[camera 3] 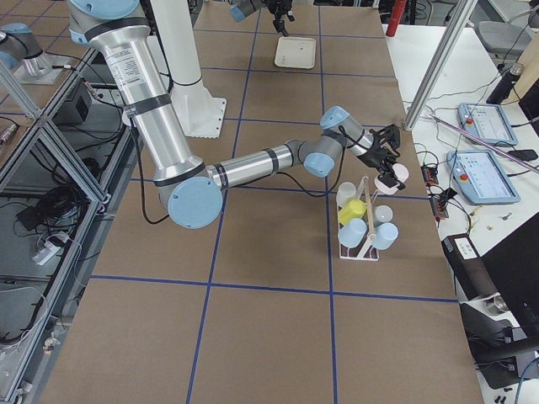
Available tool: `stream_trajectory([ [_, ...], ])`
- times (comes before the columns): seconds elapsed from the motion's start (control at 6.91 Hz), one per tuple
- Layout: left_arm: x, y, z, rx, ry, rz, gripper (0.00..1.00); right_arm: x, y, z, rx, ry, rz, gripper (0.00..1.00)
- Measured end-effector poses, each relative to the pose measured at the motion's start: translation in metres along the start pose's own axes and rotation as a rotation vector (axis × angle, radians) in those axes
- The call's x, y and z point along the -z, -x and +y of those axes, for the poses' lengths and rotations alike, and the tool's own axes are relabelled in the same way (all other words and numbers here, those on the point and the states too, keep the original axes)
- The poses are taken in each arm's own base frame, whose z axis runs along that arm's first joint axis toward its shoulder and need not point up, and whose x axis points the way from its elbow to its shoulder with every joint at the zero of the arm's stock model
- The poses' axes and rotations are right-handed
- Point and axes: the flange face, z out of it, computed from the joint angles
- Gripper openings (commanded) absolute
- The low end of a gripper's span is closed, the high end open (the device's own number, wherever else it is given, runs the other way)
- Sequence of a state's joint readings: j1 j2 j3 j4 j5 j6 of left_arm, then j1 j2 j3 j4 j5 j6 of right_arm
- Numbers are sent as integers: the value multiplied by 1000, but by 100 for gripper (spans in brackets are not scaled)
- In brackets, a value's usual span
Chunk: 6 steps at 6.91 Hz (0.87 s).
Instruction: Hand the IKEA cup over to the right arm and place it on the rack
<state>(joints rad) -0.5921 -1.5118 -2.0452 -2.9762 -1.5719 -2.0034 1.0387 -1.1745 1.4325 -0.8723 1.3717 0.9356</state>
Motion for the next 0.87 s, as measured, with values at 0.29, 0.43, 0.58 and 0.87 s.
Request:
stream_trajectory([
  [0.29,2,2,-1,0,-2,-6,100,-8,1,12,9,14,2,0],
  [0.43,3,3,-1,0,-2,-7,100,-11,-2,20,15,24,7,0],
  [0.58,3,3,-1,0,-3,-8,100,-12,-5,27,19,32,12,0],
  [0.87,2,4,-2,0,-4,-9,100,-14,-9,41,26,38,10,0],
])
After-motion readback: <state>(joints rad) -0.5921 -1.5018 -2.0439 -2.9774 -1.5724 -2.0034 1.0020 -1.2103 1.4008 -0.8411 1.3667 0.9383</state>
